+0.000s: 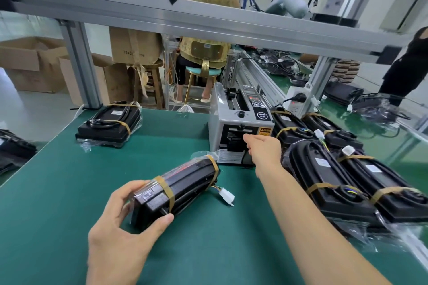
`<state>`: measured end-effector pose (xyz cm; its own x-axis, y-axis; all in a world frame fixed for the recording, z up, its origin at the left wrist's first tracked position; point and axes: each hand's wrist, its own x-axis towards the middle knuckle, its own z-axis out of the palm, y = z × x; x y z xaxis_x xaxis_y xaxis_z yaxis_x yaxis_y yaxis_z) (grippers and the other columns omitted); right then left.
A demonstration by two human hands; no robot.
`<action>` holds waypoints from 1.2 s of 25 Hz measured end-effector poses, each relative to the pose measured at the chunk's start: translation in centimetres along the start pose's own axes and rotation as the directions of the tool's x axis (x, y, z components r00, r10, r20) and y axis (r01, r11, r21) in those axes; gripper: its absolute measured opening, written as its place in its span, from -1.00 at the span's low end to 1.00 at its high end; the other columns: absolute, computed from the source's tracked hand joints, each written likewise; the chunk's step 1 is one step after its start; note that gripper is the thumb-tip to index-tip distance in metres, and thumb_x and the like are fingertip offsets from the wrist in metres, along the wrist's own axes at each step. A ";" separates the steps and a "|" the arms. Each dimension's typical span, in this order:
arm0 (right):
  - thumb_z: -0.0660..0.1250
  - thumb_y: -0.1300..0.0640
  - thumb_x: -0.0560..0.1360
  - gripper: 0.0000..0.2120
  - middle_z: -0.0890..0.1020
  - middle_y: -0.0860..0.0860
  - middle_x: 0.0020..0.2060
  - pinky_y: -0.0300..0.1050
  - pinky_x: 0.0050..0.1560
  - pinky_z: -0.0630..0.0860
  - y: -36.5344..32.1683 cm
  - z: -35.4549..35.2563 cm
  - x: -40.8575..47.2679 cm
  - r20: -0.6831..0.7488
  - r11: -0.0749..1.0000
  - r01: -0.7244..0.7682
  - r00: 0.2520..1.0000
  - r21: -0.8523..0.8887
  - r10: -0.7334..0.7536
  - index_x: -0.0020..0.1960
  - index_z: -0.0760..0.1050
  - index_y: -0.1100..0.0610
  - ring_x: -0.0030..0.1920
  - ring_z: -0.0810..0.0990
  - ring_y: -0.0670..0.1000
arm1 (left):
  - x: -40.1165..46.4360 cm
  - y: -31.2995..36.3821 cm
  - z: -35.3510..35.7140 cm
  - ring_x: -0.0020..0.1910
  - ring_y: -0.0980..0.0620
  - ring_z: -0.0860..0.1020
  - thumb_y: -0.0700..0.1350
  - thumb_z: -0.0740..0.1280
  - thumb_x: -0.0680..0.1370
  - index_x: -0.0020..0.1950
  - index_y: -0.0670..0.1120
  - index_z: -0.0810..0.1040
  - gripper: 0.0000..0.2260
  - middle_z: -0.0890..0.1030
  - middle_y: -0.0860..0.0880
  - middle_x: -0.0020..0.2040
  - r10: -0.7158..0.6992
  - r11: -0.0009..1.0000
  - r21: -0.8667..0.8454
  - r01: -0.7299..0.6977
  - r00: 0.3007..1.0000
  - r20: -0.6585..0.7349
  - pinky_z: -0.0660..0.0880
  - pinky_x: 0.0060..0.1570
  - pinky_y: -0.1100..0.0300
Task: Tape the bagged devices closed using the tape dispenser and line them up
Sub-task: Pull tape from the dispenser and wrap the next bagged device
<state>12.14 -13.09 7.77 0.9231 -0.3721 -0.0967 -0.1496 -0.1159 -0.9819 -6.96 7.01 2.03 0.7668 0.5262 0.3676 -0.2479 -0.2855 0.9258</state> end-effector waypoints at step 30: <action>0.46 0.12 0.42 -0.86 0.31 -0.36 0.38 -0.04 0.50 0.04 -0.2 0.4 -17.5 0.611 0.947 0.319 0.745 0.028 -0.268 -0.29 0.68 -0.06 0.45 0.08 -0.33 | -1.7 3.2 0.6 0.02 0.19 0.56 -0.23 0.63 0.18 0.08 0.11 0.53 -0.43 0.63 0.15 0.00 -0.010 0.994 0.108 0.012 1.000 -0.025 0.45 0.03 0.34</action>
<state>-3.87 -6.22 9.64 0.9439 0.3170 0.0921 0.1623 -0.2028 -0.9657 -8.71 4.73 4.33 0.7541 0.5487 0.3608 -0.1734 -0.3636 0.9153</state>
